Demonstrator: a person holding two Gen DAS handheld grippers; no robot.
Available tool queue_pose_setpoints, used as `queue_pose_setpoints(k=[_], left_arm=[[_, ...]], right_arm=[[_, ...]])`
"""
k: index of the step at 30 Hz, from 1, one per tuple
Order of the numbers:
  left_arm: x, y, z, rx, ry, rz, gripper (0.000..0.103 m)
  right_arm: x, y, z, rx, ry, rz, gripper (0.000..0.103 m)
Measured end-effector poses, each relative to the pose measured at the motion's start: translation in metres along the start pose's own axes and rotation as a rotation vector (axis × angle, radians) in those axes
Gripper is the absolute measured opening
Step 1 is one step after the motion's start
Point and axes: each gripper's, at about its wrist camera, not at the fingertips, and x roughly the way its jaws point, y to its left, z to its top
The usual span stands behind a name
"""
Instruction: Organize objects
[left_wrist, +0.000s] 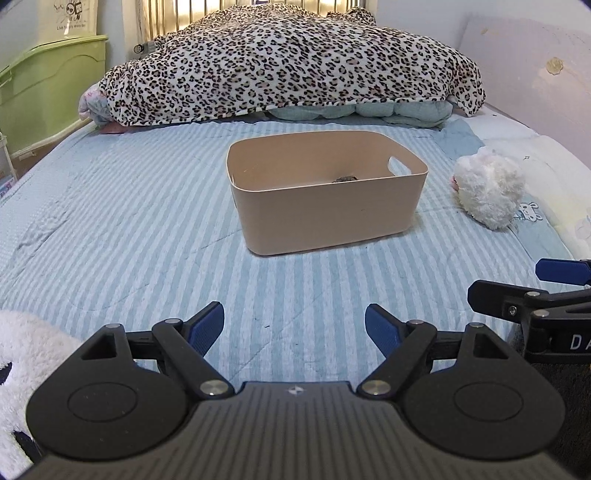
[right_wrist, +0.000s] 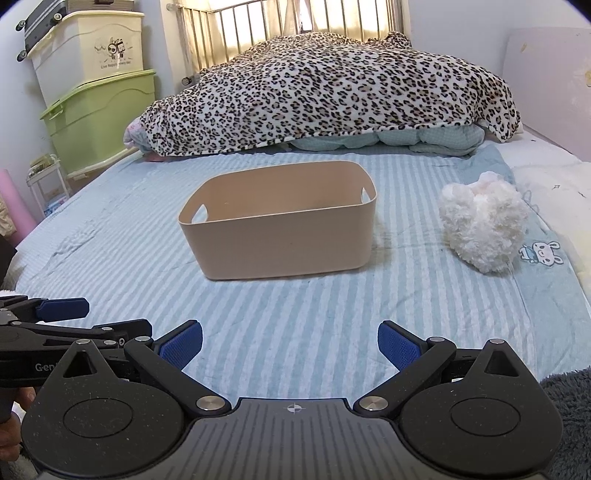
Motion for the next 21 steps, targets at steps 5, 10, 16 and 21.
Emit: queue_pose_setpoints(k=[5, 10, 16, 21], left_arm=[[-0.0013, -0.001, -0.0005, 0.001, -0.007, -0.004, 0.084], [-0.0016, -0.0024, 0.0015, 0.011, -0.008, -0.008, 0.084], [-0.0028, -0.0012, 0.0023, 0.013, -0.008, -0.015, 0.083], [-0.003, 0.0005, 0.0038, 0.004, -0.011, -0.024, 0.084]], right_arm=[[-0.0012, 0.0001, -0.001, -0.011, 0.001, -0.021, 0.103], [-0.0034, 0.0003, -0.0015, -0.014, 0.0, -0.028, 0.103], [-0.0041, 0.0018, -0.0014, -0.025, 0.001, -0.033, 0.103], [-0.004, 0.0021, -0.0011, -0.024, 0.0, -0.035, 0.103]])
